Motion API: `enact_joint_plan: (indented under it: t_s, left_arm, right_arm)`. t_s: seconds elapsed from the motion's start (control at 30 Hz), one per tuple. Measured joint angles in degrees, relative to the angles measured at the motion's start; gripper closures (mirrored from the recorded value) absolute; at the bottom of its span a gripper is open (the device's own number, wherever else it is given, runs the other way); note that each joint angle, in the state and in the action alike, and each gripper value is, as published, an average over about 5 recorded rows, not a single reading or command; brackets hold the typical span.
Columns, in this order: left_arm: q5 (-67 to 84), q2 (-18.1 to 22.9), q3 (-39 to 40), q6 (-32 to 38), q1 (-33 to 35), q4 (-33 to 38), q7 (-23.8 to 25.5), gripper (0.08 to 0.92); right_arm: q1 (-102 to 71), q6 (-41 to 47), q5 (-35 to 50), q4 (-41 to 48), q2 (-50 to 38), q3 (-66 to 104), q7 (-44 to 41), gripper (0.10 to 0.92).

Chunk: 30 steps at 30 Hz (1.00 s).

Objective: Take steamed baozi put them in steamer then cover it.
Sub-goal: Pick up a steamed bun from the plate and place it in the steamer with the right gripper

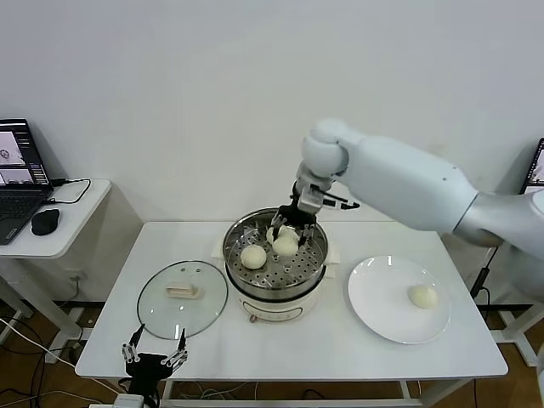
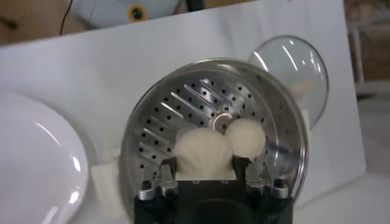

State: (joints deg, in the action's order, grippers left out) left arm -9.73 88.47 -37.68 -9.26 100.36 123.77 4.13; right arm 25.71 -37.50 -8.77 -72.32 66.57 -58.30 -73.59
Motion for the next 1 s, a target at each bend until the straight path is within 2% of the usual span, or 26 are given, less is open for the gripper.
enact_joint_plan:
  t_s: [0.43, 1.0]
  left_arm:
    - [0.05, -0.13, 0.24, -0.08, -0.14, 0.04, 0.14, 0.177]
    - [0.04, -0.17, 0.53, -0.16, -0.47, -0.57, 0.26, 0.177]
  right_arm:
    - [-3.40, -5.03, -10.07, -2.89, 1.85, -0.77, 3.91, 0.448]
    - [-6.44, -6.49, -14.36, -3.18, 3.65, -1.47, 5.88, 0.447]
